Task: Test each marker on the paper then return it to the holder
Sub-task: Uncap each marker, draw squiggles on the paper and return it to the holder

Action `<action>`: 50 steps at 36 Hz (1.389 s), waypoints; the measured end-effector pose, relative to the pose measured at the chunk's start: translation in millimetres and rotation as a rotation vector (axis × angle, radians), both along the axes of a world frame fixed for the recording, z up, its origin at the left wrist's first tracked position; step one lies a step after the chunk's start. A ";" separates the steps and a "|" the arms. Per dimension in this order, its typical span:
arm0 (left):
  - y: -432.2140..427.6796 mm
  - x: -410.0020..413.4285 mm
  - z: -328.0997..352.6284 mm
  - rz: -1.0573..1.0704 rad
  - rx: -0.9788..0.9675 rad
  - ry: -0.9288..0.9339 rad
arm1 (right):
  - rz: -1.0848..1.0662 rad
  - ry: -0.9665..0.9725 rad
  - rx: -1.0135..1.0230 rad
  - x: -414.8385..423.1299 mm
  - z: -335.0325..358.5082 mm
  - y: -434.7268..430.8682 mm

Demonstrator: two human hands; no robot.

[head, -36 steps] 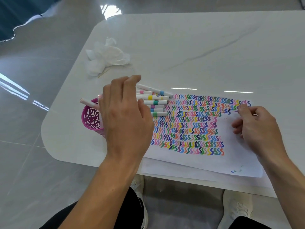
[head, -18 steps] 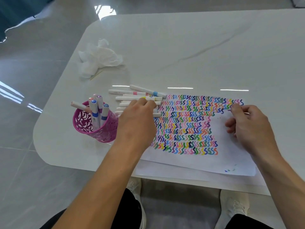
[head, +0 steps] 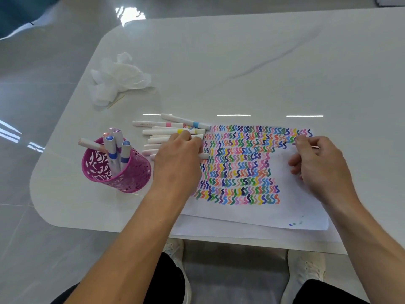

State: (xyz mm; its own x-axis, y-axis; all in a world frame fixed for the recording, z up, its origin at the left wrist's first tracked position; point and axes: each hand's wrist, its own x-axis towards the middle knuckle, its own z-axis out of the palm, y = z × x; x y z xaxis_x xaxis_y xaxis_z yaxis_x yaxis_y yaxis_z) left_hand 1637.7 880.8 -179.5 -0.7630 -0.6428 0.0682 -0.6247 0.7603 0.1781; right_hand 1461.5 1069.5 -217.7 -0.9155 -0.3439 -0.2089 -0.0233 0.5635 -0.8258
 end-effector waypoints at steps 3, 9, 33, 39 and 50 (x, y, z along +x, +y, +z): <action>-0.7 -1.2 0.3 -0.015 0.008 -0.021 | 0.006 -0.007 -0.007 0.4 0.7 0.0; 3.4 -6.4 4.1 -0.056 0.047 0.069 | 0.010 0.003 -0.020 1.6 4.8 2.6; 63.0 -42.5 27.1 -0.275 0.351 0.753 | 0.504 0.269 -0.211 27.4 38.8 3.1; 70.2 -46.4 21.4 -0.243 0.430 0.678 | 0.457 0.304 -0.205 22.7 38.0 9.7; 69.2 -50.8 13.2 -0.364 0.372 0.287 | 0.570 0.459 0.095 14.1 33.0 23.6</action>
State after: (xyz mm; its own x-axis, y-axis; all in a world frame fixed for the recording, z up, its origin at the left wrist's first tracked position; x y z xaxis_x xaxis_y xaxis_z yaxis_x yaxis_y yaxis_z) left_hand 1586.9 950.1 -166.3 -0.9234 -0.3632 0.1246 -0.2225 0.7706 0.5972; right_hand 1475.6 1093.0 -184.8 -0.6021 -0.7922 0.0996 -0.6657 0.4293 -0.6103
